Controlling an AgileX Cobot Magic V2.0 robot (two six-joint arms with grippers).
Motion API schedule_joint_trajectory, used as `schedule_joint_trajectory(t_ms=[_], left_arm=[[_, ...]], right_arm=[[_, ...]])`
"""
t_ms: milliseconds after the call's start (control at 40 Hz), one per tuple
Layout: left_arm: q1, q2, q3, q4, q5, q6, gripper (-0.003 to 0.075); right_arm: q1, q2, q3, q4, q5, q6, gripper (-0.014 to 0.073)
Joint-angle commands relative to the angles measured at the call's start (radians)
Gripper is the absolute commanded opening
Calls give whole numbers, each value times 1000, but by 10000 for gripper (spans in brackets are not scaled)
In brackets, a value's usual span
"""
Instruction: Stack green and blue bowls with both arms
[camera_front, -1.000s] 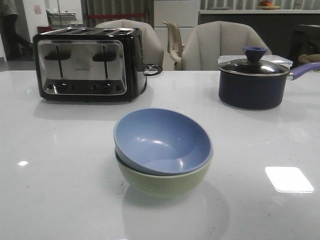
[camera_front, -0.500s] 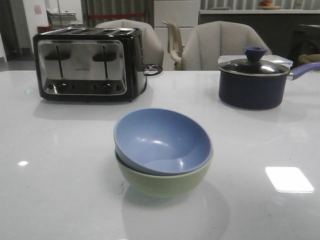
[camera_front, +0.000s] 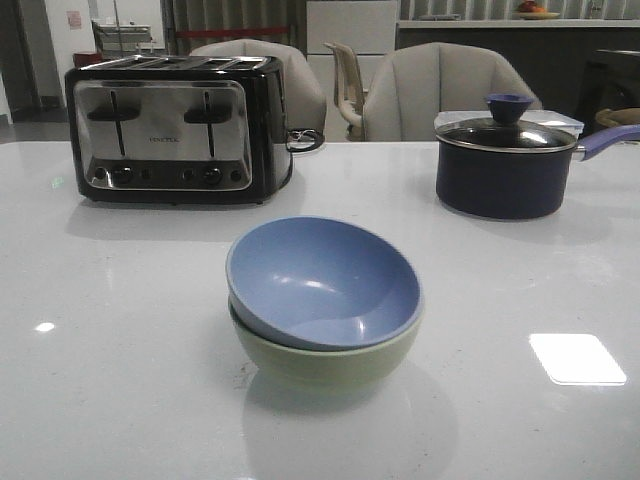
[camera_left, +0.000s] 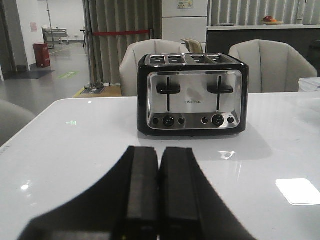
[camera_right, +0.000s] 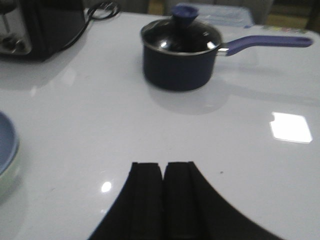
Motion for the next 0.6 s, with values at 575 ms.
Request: schedule_joint_trajectory(t_ms=[575], left_arm=[[1,-21,22,-9,-89,-5,101]], right_arm=[[-49,-319,236,-8,-309,-11,41]])
